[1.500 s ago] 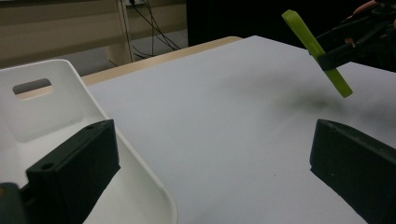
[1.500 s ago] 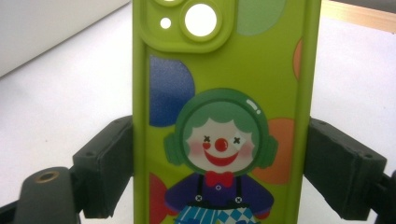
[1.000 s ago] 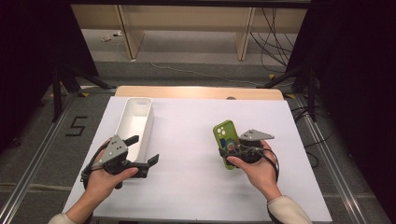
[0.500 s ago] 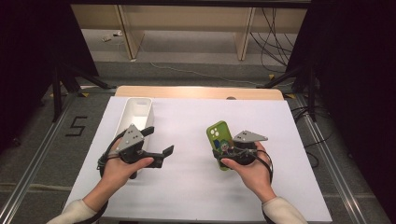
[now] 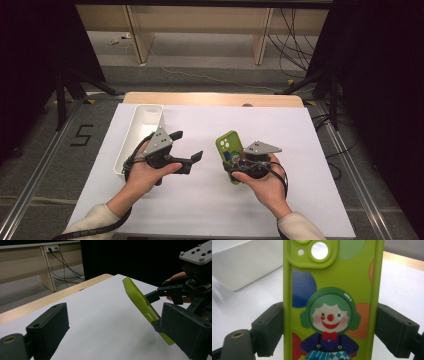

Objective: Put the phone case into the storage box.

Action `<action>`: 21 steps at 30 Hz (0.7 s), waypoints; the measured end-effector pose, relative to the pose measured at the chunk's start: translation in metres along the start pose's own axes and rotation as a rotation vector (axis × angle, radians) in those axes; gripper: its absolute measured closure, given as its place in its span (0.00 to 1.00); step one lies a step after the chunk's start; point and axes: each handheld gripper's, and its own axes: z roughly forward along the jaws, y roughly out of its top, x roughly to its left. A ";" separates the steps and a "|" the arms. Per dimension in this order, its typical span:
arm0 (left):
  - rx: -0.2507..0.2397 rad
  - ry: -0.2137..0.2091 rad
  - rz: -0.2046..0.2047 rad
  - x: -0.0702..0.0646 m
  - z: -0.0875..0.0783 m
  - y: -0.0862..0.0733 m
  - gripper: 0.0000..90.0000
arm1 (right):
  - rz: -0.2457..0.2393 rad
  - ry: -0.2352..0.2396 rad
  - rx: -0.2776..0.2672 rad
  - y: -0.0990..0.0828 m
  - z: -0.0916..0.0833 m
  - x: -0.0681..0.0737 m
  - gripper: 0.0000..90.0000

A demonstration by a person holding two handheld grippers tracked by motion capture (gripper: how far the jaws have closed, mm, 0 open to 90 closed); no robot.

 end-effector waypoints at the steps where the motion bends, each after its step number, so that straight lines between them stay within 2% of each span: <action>1: 0.001 0.000 -0.003 -0.001 0.002 0.001 0.09 | 0.000 0.003 0.002 0.000 0.000 0.001 0.19; 12: 0.013 -0.035 -0.004 -0.012 0.025 0.007 0.11 | -0.003 0.011 -0.002 0.001 0.001 0.007 0.19; 21: 0.016 -0.055 -0.035 -0.017 0.036 0.007 0.16 | -0.007 0.007 -0.022 0.003 0.000 0.009 0.19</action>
